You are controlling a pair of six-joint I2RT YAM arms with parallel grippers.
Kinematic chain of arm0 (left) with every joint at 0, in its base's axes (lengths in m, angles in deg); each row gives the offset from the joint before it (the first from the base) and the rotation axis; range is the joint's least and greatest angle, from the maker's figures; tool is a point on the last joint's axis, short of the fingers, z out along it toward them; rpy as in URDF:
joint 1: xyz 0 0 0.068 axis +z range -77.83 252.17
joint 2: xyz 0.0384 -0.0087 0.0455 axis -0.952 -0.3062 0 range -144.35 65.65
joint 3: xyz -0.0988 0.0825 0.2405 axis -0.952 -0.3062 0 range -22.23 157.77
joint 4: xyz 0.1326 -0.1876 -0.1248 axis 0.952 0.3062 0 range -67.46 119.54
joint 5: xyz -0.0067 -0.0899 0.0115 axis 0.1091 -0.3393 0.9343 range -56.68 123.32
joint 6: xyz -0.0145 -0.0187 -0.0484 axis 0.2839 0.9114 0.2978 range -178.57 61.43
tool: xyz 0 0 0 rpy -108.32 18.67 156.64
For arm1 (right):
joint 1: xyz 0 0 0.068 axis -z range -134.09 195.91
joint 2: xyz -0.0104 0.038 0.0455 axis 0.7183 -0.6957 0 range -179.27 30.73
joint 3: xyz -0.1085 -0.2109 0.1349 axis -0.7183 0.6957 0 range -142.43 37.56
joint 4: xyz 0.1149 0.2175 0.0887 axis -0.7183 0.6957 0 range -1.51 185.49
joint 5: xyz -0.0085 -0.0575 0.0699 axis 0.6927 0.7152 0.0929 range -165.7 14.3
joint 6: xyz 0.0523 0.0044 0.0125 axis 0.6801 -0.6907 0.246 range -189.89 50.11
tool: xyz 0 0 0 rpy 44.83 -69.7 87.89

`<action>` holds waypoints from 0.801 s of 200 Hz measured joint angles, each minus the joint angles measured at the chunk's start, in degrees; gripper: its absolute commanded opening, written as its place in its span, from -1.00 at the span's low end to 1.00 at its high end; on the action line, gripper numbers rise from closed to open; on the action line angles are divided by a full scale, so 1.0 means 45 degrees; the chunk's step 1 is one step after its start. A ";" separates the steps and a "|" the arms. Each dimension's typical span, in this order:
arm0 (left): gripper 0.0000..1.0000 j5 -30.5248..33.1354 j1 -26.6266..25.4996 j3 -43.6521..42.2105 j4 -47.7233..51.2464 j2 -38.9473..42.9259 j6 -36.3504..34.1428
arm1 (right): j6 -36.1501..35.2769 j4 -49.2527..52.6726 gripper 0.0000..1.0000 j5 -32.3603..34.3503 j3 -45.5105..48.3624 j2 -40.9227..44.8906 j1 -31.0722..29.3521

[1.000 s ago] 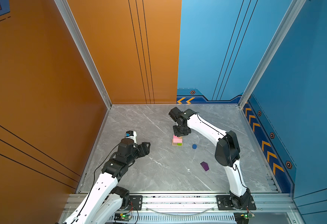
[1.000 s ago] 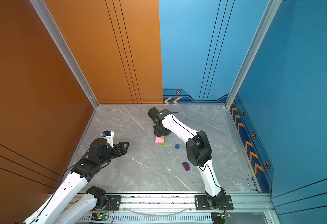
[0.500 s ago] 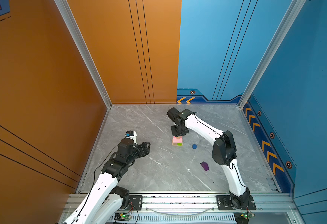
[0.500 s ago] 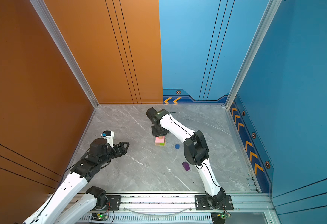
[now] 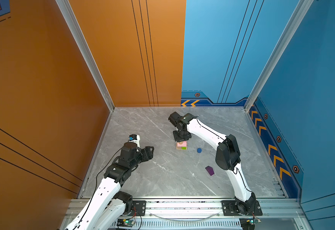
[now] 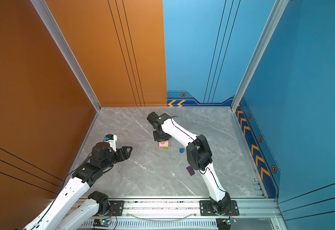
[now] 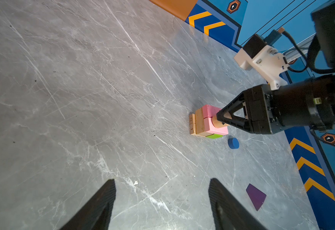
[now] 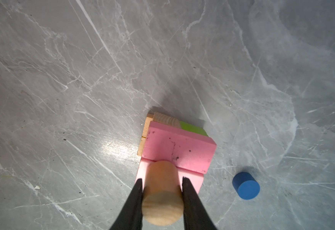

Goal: Build the wood block tower
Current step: 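Lower the wooden cylinder onto the top pink block with the right gripper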

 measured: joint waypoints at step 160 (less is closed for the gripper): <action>0.52 0.0000 0.0053 0.0000 0.0000 0.0000 0.0000 | 0.0000 0.0185 -0.53 0.0049 -0.0117 0.0000 0.0223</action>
